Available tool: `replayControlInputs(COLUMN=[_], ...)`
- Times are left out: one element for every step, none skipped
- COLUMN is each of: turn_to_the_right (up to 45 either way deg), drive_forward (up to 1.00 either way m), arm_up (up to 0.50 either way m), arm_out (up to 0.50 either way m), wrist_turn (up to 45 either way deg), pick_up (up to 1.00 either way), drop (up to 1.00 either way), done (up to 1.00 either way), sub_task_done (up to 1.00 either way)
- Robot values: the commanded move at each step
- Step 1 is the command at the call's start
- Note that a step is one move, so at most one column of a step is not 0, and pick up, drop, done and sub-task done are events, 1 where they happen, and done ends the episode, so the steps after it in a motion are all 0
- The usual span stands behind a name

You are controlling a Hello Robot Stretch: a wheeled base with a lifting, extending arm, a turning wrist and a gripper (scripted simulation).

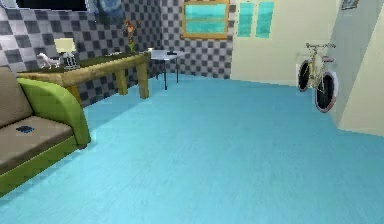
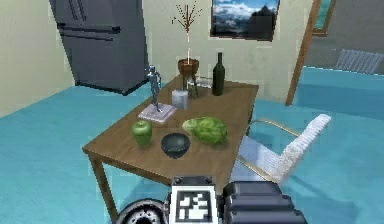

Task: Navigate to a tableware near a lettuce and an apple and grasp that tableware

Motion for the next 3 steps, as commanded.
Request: replayControlInputs(turn_to_the_right=[0.0, 0.0, 0.0], drive_forward=[0.0, 0.0, 0.0], arm_up=[0.0, 0.0, 0.0], arm_out=[0.42, 0.0, 0.0], wrist_turn=[0.0, 45.0, 45.0], pick_up=[0.0, 0.0, 0.0], drop=[0.0, 0.0, 0.0], done=[0.0, 0.0, 0.0], sub_task_done=[0.0, 0.0, 0.0])
